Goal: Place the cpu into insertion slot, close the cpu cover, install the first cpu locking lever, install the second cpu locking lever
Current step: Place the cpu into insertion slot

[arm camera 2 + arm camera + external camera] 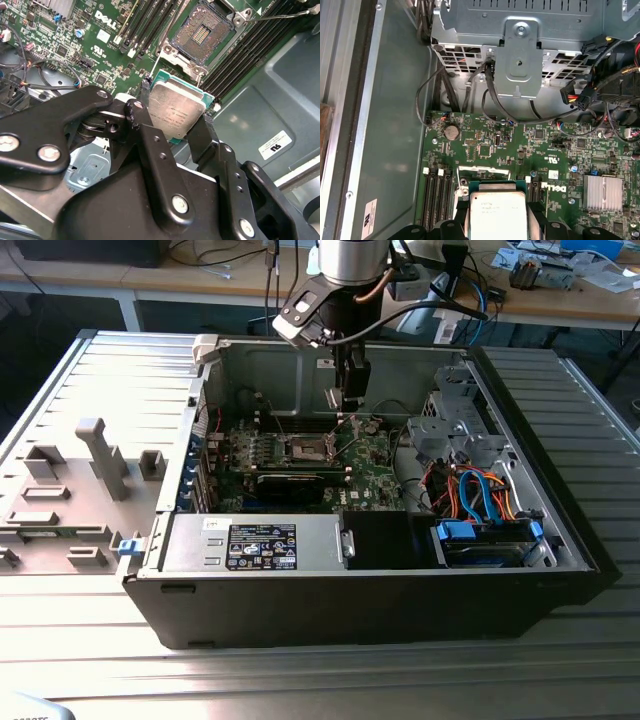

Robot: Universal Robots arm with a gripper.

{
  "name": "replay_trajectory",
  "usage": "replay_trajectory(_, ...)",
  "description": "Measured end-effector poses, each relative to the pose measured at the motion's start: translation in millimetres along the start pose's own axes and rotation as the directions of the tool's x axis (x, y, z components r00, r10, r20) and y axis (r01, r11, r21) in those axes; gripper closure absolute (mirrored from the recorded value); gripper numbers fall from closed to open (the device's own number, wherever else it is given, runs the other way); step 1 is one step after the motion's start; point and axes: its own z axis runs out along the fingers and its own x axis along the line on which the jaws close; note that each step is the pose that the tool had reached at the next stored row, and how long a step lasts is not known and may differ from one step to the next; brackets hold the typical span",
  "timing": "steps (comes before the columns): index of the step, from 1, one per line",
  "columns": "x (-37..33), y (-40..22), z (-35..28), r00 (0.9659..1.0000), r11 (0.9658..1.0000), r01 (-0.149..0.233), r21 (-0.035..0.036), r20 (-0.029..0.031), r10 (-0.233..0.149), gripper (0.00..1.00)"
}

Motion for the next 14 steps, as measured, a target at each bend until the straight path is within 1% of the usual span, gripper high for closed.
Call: replay_trajectory(14,0.0,0.0,0.5,1.0000,1.0000,-0.008,-0.0001,0.0007,0.008,0.45)
